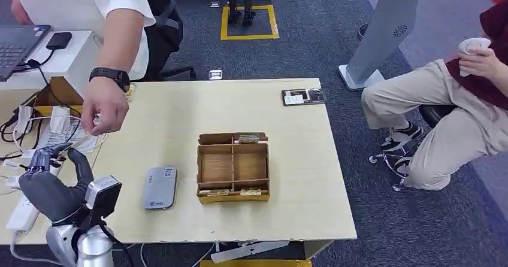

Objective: Pass the card to the sensor for recognition and then transmit it.

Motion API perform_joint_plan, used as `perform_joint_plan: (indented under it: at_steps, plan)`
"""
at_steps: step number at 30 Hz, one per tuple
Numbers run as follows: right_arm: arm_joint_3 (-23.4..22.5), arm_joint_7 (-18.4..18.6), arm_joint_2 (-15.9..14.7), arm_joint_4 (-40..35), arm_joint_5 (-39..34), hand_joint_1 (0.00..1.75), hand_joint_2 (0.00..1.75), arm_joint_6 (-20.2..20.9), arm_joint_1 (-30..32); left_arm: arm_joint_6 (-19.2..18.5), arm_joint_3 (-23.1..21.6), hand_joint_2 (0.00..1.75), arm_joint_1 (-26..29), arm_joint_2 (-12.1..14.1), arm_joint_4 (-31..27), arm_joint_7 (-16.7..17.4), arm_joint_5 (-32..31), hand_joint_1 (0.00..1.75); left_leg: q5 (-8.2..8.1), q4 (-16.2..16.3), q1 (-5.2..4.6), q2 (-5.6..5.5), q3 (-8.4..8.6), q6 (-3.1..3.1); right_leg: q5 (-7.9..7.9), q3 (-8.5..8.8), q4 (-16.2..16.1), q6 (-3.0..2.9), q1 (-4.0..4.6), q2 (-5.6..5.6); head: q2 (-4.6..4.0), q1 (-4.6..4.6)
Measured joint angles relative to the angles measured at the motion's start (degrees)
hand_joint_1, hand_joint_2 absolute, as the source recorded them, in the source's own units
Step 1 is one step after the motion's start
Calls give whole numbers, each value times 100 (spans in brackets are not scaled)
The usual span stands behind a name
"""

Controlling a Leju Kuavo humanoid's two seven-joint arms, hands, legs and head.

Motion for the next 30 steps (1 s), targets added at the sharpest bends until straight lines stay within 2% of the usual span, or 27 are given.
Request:
perform_joint_plan:
  at_steps: [24, 30]
  plan:
    - [17, 42, -11, 17, -39, 0, 175, 0, 1, 0, 0, 175, -20, -2, 0, 74, -138, 175, 0, 0, -1, 0, 0, 0, 1, 0, 0, -1, 0, 1, 0, 0]
    - [17, 52, -11, 17, -85, 0, 175, 0, 2, 0, 166, 175, 6, -2, -11, 55, -254, 175, 0, 0, -1, 0, 0, 0, 0, 0, 0, -1, 0, 1, 0, 0]
